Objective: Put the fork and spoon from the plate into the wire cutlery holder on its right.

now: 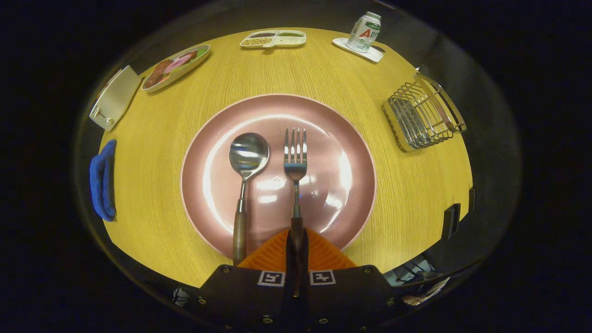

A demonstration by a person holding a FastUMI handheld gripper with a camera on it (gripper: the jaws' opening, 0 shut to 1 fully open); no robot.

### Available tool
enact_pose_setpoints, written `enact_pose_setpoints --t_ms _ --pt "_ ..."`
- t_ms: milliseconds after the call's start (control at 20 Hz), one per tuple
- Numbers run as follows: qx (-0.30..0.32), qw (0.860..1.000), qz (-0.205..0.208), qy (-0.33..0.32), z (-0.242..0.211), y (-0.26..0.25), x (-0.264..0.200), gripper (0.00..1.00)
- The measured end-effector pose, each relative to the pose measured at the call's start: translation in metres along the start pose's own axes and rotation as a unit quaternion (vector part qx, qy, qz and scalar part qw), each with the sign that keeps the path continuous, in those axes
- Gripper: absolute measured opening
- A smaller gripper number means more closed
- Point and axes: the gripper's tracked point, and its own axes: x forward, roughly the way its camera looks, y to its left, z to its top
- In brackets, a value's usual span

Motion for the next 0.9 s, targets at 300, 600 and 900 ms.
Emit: enact_pose_setpoints --t_ms 300,600,900 --pt "-0.010 1.000 -0.025 -0.015 0.009 -0.010 -0.014 0.05" --pt "-0.036 0.998 -0.052 -0.025 0.017 -0.017 -0.031 0.05" --pt "-0.026 0.996 -0.073 -0.046 0.032 -0.037 -0.058 0.05"
